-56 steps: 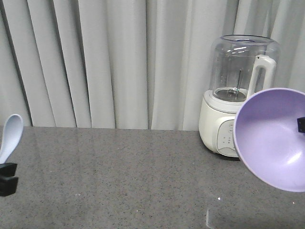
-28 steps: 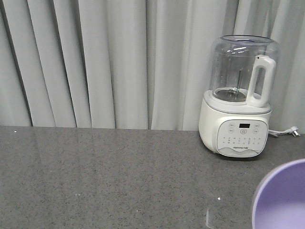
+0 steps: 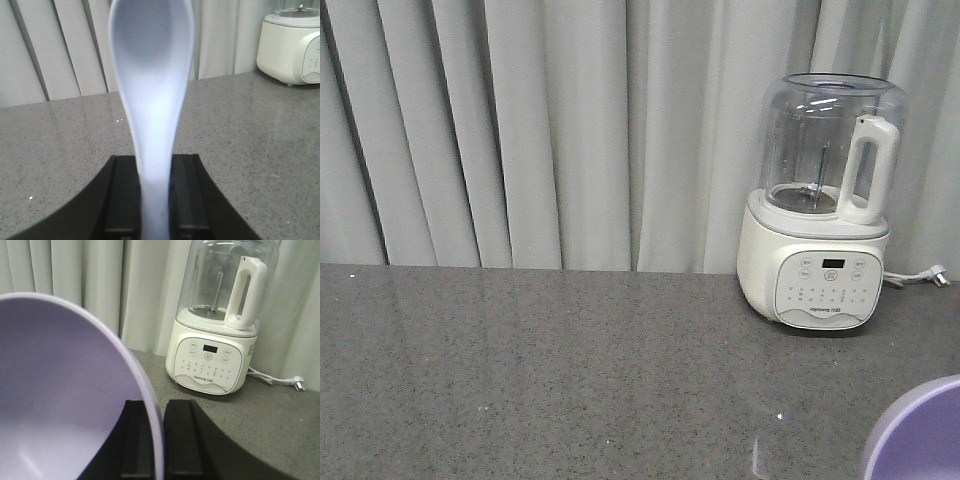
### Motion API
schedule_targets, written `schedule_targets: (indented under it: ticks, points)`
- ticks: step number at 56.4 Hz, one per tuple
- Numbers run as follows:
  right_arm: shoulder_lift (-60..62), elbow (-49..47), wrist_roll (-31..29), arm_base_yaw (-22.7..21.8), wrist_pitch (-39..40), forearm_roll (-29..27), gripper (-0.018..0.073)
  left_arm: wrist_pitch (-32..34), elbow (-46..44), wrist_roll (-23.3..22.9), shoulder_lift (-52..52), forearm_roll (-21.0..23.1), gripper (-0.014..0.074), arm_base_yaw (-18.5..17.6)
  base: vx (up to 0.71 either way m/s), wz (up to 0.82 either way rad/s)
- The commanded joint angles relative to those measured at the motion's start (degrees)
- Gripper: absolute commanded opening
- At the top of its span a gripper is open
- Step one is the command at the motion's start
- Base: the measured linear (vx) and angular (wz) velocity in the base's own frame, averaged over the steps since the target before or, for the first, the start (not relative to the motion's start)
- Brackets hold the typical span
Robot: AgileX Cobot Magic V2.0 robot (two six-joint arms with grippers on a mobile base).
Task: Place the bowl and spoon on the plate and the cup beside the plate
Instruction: 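Drive the base to the counter with the blue plate and paper cup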
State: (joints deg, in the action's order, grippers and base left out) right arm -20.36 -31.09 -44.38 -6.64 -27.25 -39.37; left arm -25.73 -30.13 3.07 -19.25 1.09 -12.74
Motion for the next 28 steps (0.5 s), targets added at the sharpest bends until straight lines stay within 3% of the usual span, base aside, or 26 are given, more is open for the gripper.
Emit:
schedule_targets:
  ticks: [1, 28]
  points:
    - [-0.4, -1.6, -0.2, 0.1, 4.7, -1.5, -0.0008, 5.0, -1.5, -0.1, -0.4, 0.4, -0.0006, -0.3, 0.0, 0.0]
    - [-0.4, -1.6, -0.2, 0.1, 4.7, -1.7, -0.0008, 5.0, -1.5, -0.1, -0.4, 0.4, -0.0006, -0.3, -0.01, -0.04]
